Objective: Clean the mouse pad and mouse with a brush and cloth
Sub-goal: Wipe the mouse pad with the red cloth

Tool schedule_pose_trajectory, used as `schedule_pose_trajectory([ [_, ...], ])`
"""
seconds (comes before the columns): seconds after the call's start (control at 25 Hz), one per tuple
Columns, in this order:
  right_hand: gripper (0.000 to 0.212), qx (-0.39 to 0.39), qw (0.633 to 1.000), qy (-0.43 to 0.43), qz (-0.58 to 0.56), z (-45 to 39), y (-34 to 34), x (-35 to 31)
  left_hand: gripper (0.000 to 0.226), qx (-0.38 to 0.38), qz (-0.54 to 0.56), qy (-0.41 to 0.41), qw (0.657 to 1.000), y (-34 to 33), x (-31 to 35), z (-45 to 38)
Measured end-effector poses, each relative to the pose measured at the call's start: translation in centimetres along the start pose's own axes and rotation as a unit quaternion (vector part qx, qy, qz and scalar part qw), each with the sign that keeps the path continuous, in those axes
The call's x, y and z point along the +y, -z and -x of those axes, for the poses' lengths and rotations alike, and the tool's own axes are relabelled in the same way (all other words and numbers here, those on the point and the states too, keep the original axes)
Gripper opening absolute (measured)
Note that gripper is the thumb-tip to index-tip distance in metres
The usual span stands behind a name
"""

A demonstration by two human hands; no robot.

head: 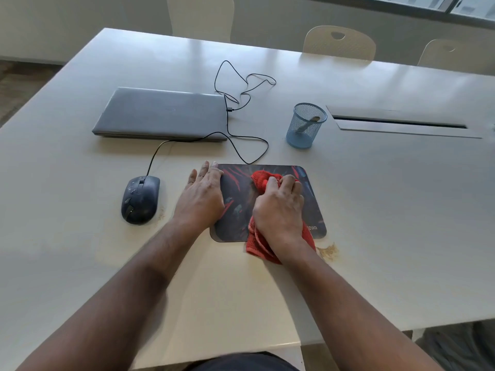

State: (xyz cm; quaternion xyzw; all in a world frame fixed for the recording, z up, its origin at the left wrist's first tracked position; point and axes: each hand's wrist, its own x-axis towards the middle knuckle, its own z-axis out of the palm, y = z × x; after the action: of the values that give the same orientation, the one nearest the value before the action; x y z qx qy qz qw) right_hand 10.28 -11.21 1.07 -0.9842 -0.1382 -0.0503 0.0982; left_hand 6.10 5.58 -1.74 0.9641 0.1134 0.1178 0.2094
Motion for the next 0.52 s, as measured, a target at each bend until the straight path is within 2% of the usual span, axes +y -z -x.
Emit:
schedule_pose_trajectory([
  [0.28, 0.062, -0.009, 0.999, 0.026, 0.023, 0.9, 0.2, 1.9, 0.069, 0.003, 0.004, 0.004, 1.0, -0.2, -0.5, -0.5],
  [0.44, 0.053, 0.009, 0.998, -0.045, 0.042, 1.7, 0.6, 4.3, 0.086, -0.001, 0.024, 0.008, 1.0, -0.1, -0.3, -0.5],
  [0.52, 0.044, 0.017, 0.995, -0.083, 0.047, 1.9, 1.1, 5.2, 0.085, -0.005, 0.019, 0.006, 1.0, -0.2, -0.5, -0.6],
])
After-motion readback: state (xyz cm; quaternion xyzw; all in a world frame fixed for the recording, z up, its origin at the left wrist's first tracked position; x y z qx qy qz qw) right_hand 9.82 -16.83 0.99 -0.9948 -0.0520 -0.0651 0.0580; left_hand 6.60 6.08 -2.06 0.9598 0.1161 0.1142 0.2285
